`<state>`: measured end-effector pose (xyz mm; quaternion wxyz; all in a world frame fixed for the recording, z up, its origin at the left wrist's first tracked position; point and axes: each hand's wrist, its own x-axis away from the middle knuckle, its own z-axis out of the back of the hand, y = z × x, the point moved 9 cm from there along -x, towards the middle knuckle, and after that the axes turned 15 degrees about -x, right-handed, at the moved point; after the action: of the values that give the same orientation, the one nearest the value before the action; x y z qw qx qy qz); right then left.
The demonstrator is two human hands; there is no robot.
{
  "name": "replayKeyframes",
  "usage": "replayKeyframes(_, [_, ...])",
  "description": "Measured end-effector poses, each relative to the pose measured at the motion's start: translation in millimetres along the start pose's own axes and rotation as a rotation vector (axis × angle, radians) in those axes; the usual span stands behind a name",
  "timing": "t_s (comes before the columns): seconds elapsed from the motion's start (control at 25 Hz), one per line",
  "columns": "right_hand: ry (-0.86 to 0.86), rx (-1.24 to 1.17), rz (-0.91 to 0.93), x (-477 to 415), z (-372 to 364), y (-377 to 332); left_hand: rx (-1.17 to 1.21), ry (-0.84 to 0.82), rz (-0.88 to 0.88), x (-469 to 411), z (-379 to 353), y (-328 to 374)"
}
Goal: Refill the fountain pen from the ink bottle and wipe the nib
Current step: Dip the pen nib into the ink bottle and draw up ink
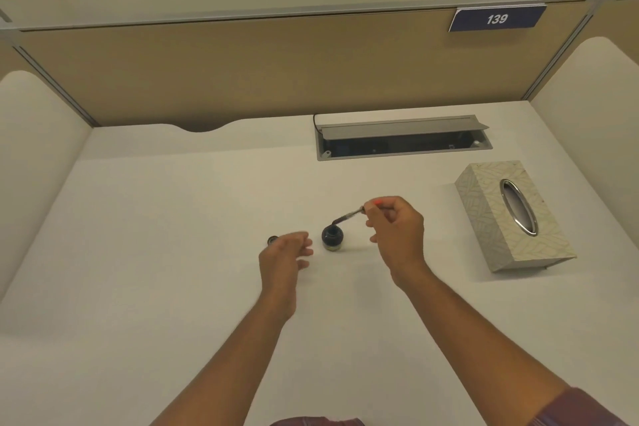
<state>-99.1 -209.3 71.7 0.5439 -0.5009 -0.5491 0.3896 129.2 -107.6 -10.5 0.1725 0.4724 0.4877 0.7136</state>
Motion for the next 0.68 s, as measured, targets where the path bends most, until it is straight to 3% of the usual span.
replayKeyframes(0.12, [-0.092, 0.194, 0.117, -15.7, -25.0, -7.5, -0.19, -0.097, -0.135, -22.5, -6.7, 35.1])
replayKeyframes(0.32, [-0.214, 0.491, 0.205, -26.6, -49.5, -1.9, -0.47, -0.404, -0.243, -50.3, -40.6, 49.0])
replayKeyframes(0.68, [-0.406, 0.562, 0.167, -42.2, -66.7, 22.5, -0.61, -0.612, -0.258, -71.9, -65.3, 30.3])
